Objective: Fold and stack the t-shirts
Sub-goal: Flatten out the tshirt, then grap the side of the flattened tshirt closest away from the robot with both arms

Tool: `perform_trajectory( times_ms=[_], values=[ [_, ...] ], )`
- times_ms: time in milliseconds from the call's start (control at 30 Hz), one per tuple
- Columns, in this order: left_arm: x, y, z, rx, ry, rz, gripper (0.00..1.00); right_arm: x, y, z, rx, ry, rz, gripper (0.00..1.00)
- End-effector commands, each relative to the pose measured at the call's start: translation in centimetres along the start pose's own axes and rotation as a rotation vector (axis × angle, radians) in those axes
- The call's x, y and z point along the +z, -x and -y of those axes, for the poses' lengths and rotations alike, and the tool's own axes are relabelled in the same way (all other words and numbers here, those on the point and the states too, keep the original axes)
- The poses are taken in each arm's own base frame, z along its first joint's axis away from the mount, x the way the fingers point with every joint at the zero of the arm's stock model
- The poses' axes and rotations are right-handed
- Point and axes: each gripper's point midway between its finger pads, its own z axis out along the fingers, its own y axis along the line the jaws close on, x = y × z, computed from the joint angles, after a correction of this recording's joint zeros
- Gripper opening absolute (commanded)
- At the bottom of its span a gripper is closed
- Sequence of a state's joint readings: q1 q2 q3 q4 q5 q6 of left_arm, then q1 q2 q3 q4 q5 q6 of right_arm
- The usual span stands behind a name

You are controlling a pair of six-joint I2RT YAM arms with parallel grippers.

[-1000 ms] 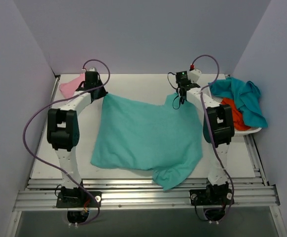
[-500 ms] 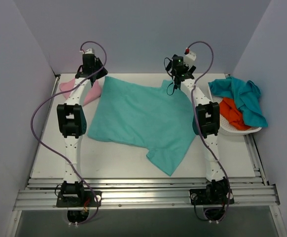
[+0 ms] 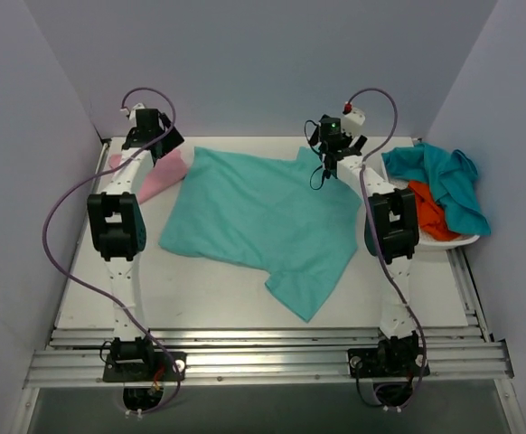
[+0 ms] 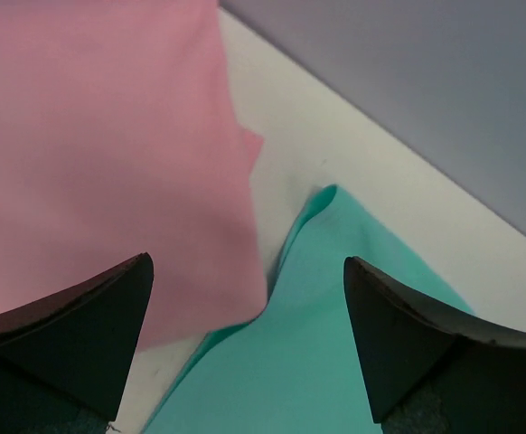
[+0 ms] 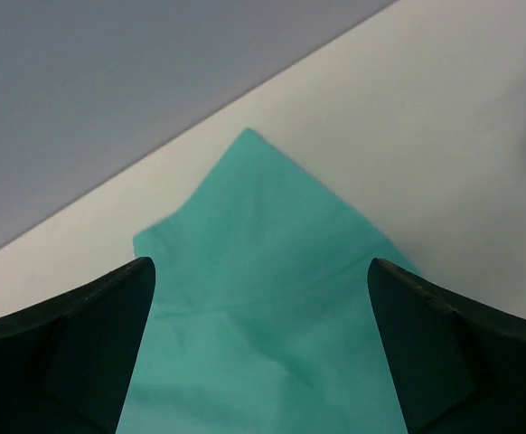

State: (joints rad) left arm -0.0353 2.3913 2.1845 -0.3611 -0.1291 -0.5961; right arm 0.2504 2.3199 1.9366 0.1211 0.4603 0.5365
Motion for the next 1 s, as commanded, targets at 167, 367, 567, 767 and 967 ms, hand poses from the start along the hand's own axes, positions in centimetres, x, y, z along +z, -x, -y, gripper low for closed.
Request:
perform_trajectory(
  times_ms=[167,367,567,767,967],
  values=[
    [-16.3,1.5,-1.3,-0.11,0.014,0.118,0.98,-15.8,7.0,1.4,0.177,0.069,0.116,1.0],
    [-22.6,-6.8,-2.0,-0.083,-0.021,0.082,0.98,-24.2,-1.7,8.9,0.148,-0.021,0.054,0.99],
    [-25.6,-13.1,-6.0,-0.108,0.028,0.012,1.0,-30.1,-10.3,14.9,0.087,-0.043,-0.088,1.0],
    [-28.4,-18.4,-8.8,-0.068,0.087,-0.031,0.95,-33.7,-13.4,18.5,0.14,0.018,-0.148,1.0],
    [-28.0,-20.0,-12.1,-0.087,0.197,0.004,0.93,-35.3,-10.9,17.5,0.238,0.141,-0.13,1.0]
  ],
)
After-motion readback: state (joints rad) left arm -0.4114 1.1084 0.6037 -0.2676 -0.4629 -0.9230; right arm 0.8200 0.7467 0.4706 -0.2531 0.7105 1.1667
